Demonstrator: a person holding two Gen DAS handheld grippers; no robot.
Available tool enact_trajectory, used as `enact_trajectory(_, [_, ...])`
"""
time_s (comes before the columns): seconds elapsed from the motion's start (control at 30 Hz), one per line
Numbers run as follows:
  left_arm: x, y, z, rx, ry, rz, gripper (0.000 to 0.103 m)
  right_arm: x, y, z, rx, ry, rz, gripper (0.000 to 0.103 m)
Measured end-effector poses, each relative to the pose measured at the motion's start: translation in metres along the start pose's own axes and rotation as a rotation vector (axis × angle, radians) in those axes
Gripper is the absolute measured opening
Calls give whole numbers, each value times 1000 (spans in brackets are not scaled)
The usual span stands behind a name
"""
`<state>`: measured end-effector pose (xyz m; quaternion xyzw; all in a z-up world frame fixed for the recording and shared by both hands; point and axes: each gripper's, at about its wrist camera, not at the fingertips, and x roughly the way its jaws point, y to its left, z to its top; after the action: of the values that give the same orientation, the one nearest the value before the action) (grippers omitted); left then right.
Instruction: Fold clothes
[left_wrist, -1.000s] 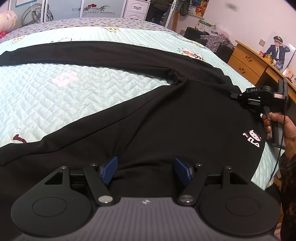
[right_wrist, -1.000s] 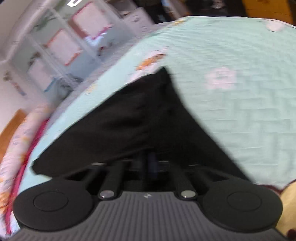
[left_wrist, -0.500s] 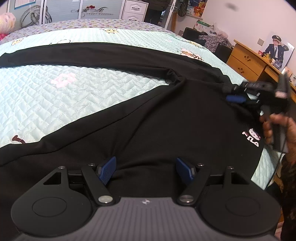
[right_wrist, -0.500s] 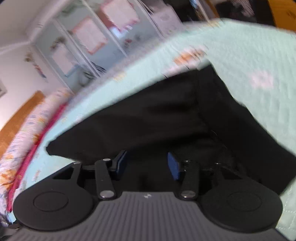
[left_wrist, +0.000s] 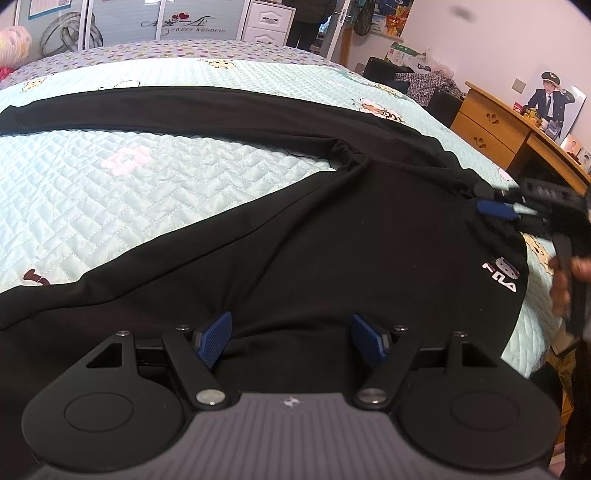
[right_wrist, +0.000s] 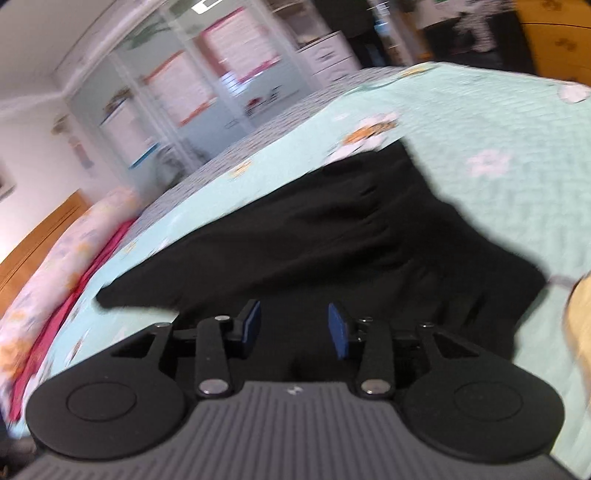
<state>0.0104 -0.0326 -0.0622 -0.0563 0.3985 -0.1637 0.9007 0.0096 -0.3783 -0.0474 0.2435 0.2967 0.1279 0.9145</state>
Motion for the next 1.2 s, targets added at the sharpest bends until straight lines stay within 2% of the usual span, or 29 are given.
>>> enact_trajectory(0.07, [0,0,0,-1,0,1,75,-6,5,-11,-27,29,7,44])
enact_trajectory(0.13, [0,-1,0,-1,1,3,75,-13,5,-22,-66,51,-34,42])
enact_trajectory(0.2, [0,-1,1,-7,2,6,75,-19,-3,-26,-72,40,-51,33])
enact_trajectory(0.27, [0,-1,1,-14,3,8,75,-27,-12,-24,-39,28,-48,33])
enact_trajectory(0.33, [0,-1,2,-21,5,11,75,-36,-12,-26,-44,6,-86,35])
enact_trajectory(0.43, [0,-2,3,-28,8,18,75,-44,-13,-29,-20,-6,-17,45])
enact_trajectory(0.67, [1,-7,5,-40,20,53,75,-42,32,-47,-84,59,202,46])
enact_trajectory(0.73, [1,-7,6,-47,24,58,75,-38,46,-54,-110,89,237,47])
enact_trajectory(0.9, [0,-7,5,-52,24,57,75,-28,59,-64,-179,143,223,56])
enact_trajectory(0.97, [-1,-6,5,-58,24,49,75,-26,52,-65,-183,146,174,55])
enact_trajectory(1.2, [-7,0,4,-88,26,18,75,-43,22,-55,-102,104,114,54])
